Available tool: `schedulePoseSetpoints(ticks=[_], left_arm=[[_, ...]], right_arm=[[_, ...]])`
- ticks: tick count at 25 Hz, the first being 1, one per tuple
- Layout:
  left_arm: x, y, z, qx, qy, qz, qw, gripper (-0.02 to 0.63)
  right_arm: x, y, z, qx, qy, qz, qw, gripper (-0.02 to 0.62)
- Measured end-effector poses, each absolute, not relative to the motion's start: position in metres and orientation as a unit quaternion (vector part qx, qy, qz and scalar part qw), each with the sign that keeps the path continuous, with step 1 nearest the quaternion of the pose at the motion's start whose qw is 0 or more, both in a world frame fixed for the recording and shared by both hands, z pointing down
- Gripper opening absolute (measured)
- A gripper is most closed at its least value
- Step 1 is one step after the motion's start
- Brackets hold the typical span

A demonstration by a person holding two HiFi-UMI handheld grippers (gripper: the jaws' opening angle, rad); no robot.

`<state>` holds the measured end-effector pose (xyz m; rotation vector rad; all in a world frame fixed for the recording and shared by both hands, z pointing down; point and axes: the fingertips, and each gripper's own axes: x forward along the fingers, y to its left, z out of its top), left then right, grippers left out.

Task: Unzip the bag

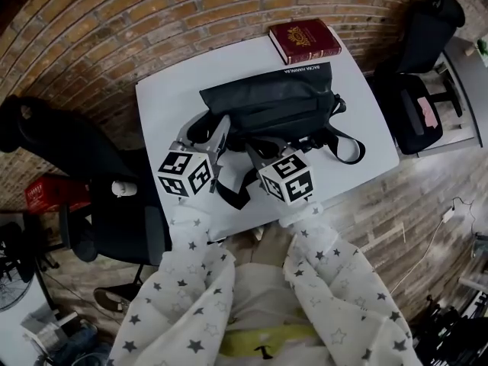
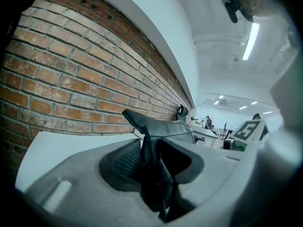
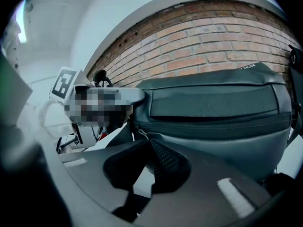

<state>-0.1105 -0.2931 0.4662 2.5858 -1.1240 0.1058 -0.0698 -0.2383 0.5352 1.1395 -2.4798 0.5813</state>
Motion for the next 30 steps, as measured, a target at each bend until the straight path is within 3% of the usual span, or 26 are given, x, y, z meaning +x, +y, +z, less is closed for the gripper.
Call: schedulePoseSetpoints(ticks=[30], left_arm=[[-0.119,-0.293,0.469,0.841,-0.523,0.055,0.131,0.129]], right_arm=[[-0.01,-0.25,0.529,0.373,-0.885,0.208,0.185,0.018]])
